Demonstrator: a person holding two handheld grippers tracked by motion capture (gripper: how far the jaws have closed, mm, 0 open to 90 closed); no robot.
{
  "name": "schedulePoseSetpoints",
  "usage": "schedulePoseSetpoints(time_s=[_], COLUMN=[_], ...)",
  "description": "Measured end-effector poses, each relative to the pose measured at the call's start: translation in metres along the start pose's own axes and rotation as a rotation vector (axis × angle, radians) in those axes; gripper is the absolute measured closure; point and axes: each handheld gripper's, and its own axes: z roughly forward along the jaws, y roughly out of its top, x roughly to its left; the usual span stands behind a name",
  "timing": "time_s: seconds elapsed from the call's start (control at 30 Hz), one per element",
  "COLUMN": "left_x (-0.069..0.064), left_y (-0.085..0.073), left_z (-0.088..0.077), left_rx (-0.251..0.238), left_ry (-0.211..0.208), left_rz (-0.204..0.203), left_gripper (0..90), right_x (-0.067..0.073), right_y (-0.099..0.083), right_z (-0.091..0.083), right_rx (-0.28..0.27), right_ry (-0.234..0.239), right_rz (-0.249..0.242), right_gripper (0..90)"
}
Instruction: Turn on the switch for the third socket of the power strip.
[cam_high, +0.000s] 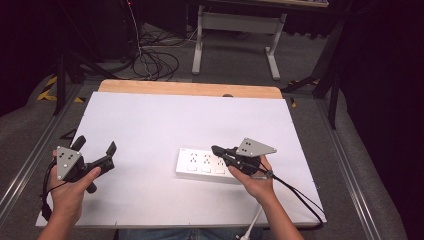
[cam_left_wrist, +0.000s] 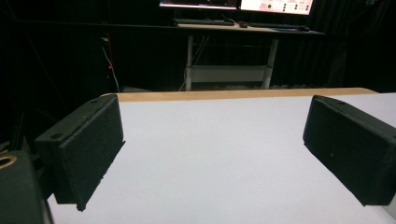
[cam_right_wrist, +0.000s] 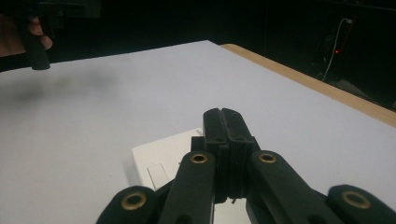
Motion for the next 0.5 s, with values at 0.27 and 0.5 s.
schedulePoseSetpoints(time_s=[0.27, 0.5], left_x=[0.0, 0.0], left_y=[0.0, 0.0], left_z=[0.0, 0.001], left_rx=[0.0, 0.002], left_ry=[0.001, -0.001], left_rz=[-0.002, 0.001], left_gripper=[5.4, 5.4], right_x=[0.005, 0.01], right_y=[0.001, 0.002], right_z=[0.006, 0.012], right_rx=[0.01, 0.036], right_ry=[0.021, 0.038], right_rz=[-0.013, -0.027], right_gripper=[90.0, 90.0])
